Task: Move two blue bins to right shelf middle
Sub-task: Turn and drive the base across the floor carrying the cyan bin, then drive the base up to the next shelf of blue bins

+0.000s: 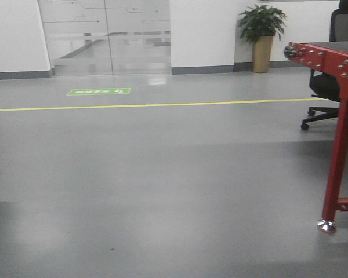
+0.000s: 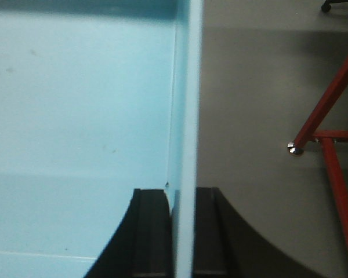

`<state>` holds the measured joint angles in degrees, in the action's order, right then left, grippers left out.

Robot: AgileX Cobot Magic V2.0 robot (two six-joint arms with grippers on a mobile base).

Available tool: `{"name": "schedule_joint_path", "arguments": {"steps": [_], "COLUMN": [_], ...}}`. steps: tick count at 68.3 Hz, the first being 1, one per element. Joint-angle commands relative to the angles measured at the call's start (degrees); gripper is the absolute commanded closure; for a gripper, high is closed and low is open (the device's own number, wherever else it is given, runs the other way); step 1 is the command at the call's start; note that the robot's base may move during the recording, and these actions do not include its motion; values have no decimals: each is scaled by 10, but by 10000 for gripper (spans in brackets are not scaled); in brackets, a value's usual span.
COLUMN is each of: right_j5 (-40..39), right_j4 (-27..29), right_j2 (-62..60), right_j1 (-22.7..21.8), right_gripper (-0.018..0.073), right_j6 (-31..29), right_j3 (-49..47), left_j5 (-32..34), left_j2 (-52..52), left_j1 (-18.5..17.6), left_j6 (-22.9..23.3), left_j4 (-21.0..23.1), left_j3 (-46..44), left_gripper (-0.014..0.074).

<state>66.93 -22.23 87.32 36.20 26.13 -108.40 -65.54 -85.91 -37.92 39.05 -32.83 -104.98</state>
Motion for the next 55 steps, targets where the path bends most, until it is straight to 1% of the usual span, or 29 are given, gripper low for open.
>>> {"name": "schedule_joint_path", "arguments": {"steps": [1,55], "right_j5": [-50,-51], "right_j4": [-4,-4], "right_j2": [-12,-12], "right_j1": [3,3], "right_gripper": [724,724], "right_j6": [-3,-3], "right_j3": [-12,-12], "left_j5": [50,50], "left_j2": [9,9], "left_j1": [0,0], "left_j6": [4,4], "left_j4": [-25,-25], "left_j3": [-8,-8], "left_gripper": [707,707]}}
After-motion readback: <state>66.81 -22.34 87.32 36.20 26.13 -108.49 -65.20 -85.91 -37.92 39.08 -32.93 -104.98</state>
